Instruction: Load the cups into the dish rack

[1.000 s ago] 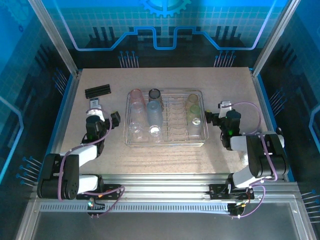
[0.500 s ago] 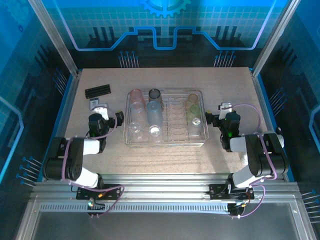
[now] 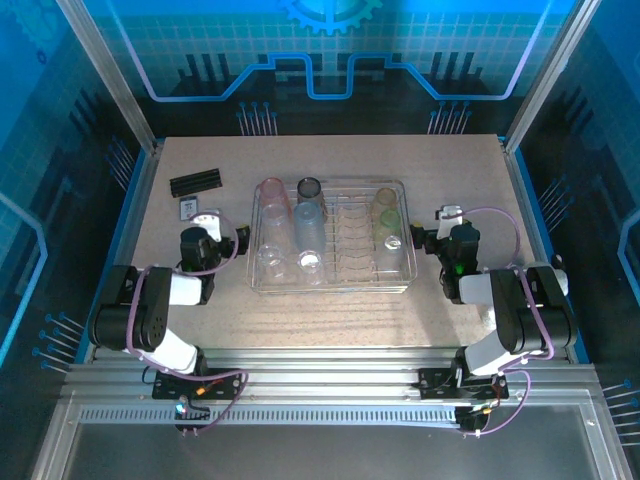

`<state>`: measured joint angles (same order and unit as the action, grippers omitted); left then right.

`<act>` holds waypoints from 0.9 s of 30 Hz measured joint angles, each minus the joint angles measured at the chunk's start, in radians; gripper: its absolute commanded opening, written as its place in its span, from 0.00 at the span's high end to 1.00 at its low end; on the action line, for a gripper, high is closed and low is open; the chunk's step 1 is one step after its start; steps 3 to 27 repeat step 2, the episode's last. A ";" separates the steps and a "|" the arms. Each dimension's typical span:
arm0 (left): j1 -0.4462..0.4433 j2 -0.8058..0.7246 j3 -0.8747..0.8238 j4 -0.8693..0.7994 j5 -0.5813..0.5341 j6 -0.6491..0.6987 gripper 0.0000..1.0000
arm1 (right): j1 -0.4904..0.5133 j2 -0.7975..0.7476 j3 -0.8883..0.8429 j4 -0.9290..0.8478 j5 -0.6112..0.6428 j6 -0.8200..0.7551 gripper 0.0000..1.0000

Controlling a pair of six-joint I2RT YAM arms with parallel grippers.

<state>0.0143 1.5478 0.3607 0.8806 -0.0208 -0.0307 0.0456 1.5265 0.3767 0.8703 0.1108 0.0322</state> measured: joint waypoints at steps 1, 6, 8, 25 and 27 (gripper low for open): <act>-0.011 0.000 0.002 0.000 -0.011 0.008 0.01 | 0.000 0.001 0.004 -0.006 -0.013 -0.007 0.00; -0.019 0.000 0.004 0.000 -0.021 0.012 0.01 | -0.001 0.001 0.006 -0.007 -0.019 -0.012 0.00; -0.019 0.000 0.004 0.000 -0.021 0.012 0.01 | -0.001 0.001 0.006 -0.007 -0.019 -0.012 0.00; -0.019 0.000 0.004 0.000 -0.021 0.012 0.01 | -0.001 0.001 0.006 -0.007 -0.019 -0.012 0.00; -0.019 0.000 0.004 0.000 -0.021 0.012 0.01 | -0.001 0.001 0.006 -0.007 -0.019 -0.012 0.00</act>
